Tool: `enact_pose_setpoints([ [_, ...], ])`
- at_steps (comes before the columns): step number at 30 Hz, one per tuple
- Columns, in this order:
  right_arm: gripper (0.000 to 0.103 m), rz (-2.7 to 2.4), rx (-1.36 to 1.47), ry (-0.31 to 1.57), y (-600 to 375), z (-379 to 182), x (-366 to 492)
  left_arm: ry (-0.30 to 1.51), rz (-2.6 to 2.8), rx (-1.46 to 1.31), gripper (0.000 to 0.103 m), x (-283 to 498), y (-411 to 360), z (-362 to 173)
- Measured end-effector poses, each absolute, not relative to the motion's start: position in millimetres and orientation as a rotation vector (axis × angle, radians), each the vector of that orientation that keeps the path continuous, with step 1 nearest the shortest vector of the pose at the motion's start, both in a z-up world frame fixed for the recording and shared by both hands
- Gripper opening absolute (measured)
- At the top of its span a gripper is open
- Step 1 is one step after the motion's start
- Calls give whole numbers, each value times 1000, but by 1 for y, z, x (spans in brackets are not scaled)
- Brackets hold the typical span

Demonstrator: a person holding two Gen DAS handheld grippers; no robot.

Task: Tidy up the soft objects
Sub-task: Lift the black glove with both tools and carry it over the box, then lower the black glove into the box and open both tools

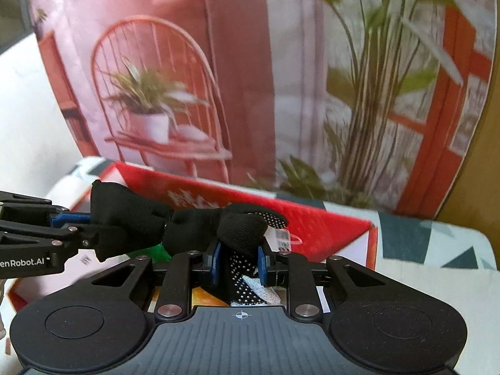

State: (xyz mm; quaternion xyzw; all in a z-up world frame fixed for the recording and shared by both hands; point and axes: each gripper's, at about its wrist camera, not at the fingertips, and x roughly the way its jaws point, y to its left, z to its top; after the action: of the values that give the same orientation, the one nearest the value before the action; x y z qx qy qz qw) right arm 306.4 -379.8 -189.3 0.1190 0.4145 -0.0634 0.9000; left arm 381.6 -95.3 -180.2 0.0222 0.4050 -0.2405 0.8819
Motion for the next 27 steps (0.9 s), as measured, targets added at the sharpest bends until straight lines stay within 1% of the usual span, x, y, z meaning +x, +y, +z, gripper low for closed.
enact_pose_setpoints([
  [5, 21, -138, 272, 932, -388, -210, 318, 903, -507, 50, 21, 396, -100, -197],
  [12, 23, -155, 285, 1013, -392, -222, 329, 951, -522, 88, 23, 401, -107, -201],
  [13, 25, -159, 287, 1014, -392, -222, 329, 951, -523, 88, 23, 400, -106, -200],
  [14, 27, -164, 289, 1012, -392, -222, 328, 953, -524, 86, 26, 400, -106, -199],
  [17, 32, -188, 285, 1004, -392, -218, 326, 937, -516, 89, 41, 396, -102, -194],
  [18, 34, -195, 286, 1001, -393, -216, 324, 928, -516, 90, 43, 395, -100, -190],
  [22, 47, -197, 301, 961, -393, -203, 313, 884, -528, 104, 43, 382, -95, -172],
  [27, 49, -173, 290, 877, -382, -174, 285, 802, -539, 145, 46, 348, -87, -145],
])
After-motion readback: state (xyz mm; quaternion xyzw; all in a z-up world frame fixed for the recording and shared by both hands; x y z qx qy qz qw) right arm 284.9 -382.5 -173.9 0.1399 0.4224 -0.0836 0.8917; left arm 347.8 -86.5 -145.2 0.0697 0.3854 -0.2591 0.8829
